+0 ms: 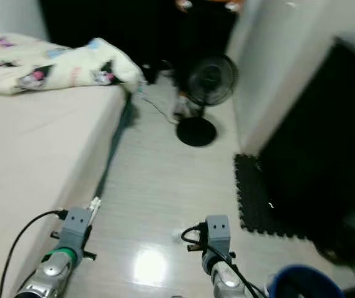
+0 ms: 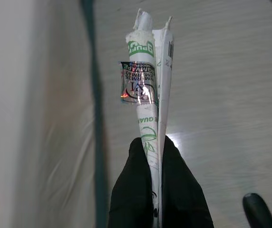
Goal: Clean up the room
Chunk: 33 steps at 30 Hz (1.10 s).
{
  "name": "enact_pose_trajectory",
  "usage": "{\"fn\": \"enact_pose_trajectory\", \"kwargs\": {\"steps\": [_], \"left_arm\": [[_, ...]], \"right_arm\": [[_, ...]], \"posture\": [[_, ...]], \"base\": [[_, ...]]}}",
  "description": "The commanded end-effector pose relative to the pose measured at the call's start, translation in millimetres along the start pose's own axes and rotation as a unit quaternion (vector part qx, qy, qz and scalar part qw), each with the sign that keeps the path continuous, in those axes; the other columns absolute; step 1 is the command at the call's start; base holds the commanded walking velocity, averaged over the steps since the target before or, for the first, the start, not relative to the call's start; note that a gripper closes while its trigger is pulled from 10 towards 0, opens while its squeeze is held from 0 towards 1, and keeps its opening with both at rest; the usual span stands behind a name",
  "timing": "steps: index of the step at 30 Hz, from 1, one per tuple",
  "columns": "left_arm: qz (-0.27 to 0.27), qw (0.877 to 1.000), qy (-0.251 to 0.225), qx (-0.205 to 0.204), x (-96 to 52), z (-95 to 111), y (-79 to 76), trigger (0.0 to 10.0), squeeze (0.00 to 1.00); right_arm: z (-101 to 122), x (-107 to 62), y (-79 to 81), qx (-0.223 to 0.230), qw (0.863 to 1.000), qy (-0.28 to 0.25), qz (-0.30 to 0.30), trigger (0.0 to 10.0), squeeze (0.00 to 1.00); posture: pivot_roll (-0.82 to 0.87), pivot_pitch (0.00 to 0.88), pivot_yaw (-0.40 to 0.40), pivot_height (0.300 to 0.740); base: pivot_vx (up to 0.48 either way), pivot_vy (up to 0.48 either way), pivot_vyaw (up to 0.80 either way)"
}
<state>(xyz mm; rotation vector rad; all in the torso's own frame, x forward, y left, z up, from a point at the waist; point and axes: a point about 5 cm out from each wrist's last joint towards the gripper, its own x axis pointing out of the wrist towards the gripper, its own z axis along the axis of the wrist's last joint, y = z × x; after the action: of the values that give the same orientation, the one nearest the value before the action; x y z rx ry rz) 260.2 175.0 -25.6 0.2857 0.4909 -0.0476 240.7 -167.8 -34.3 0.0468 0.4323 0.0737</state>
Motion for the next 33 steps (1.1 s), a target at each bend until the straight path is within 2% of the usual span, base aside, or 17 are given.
{"fn": "enact_pose_trajectory", "kwargs": {"steps": [1, 12, 20, 33], "left_arm": [[-0.004, 1.000, 0.002, 0.009, -1.0, -2, -1.1, 10.0, 0.00], [-0.001, 1.000, 0.004, 0.008, -0.5, -2, -0.5, 10.0, 0.00], [0.018, 1.000, 0.004, -0.002, 3.3, 5, 6.3, 10.0, 0.00], [0.007, 1.000, 0.020, -0.010, 1.2, -2, 3.9, 10.0, 0.00]], "right_arm": [[-3, -1.1, -0.4, 0.005, 1.000, 0.007, -0.003, 10.0, 0.00], [-2, -0.7, -0.4, 0.004, 1.000, 0.007, -0.003, 10.0, 0.00], [2, 0.2, -5.8, 0.004, 1.000, -0.001, -0.013, 10.0, 0.00], [11, 4.5, -5.9, 0.002, 1.000, -0.019, -0.009, 10.0, 0.00]], "posture": [[0.03, 0.000, 0.004, 0.740], [0.03, 0.000, 0.003, 0.740], [0.03, 0.000, 0.003, 0.740], [0.03, 0.000, 0.002, 0.740]], "base": [[0.000, 0.000, -0.80], [0.000, 0.000, -0.80], [0.000, 0.000, -0.80], [0.000, 0.000, -0.80]]}}
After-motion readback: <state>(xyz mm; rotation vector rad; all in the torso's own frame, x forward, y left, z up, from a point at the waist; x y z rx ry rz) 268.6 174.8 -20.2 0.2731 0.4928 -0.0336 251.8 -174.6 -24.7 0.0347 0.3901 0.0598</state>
